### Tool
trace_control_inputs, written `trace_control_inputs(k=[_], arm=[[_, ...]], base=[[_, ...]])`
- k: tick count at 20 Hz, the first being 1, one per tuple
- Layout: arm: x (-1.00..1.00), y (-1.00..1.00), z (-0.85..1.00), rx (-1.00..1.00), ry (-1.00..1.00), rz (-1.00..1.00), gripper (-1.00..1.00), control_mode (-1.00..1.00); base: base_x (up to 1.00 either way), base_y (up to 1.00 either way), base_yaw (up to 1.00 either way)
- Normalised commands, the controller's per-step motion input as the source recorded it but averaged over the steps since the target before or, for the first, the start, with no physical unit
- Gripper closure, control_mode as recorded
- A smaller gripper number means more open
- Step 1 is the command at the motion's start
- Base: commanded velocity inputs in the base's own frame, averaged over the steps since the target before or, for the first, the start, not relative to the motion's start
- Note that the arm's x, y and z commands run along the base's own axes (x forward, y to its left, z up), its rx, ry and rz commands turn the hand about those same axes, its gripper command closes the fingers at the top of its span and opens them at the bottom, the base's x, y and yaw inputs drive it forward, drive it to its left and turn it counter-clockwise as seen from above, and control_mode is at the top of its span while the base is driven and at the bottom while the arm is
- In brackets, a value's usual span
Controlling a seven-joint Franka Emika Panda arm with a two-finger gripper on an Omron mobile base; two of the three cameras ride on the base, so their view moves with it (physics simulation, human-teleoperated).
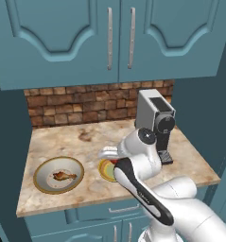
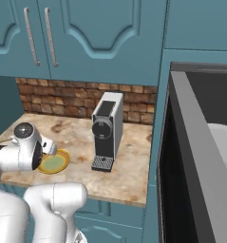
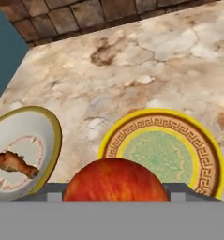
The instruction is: Remove the apple from the bowl and place it on the small plate. Then place the bowl with only the chicken drumstick in the microwave, close the door, and press the start button to microwave the chicken drumstick.
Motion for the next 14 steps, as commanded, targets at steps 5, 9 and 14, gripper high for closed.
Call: trace_control_inputs(k=[5,9,14], arm=[[0.10,-0.04,-0.41,-0.03,0.26,-0.01,1.00,-1.00],[0.15,0.00,-0.47,-0.04,0.28,0.00,1.00,-1.00],[0.40,-0.01,-0.46,-0.08,0.23,0.00,1.00,-1.00]], base=[[0.00,0.00,0.00],[0.00,0.00,0.00],[0.00,0.00,0.00]])
